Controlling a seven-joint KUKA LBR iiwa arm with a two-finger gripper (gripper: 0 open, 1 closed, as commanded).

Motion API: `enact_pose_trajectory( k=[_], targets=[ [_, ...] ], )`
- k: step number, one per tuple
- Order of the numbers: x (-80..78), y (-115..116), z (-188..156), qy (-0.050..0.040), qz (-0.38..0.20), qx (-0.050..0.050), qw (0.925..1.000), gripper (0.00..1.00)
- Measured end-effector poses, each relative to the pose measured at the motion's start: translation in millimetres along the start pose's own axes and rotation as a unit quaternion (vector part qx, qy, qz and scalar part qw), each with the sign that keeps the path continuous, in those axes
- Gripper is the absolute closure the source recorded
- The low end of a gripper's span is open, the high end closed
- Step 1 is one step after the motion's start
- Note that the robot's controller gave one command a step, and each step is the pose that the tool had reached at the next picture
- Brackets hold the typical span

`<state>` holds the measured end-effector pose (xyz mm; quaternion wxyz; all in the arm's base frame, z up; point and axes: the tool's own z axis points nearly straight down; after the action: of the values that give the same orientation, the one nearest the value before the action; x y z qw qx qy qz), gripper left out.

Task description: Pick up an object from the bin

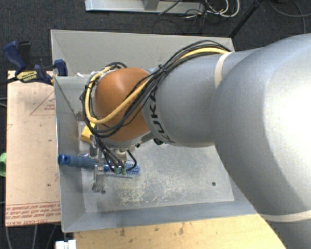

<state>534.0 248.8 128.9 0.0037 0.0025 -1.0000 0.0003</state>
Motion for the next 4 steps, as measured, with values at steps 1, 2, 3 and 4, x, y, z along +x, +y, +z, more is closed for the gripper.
enact_pose_trajectory(
  k=[1, 2, 3, 4],
  targets=[
    [-2.0, -69.6, 63.2, -0.0005, 0.000, 0.002, 1.0000, 0.00],
    [-2.4, -68.4, 62.9, -0.0037, 0.001, -0.001, 1.0000, 0.00],
    [-2.7, -67.6, 62.6, -0.0042, 0.001, -0.001, 1.0000, 0.00],
    [-3.1, -66.8, 62.3, -0.0043, 0.002, -0.001, 1.0000, 0.00]
  ],
)
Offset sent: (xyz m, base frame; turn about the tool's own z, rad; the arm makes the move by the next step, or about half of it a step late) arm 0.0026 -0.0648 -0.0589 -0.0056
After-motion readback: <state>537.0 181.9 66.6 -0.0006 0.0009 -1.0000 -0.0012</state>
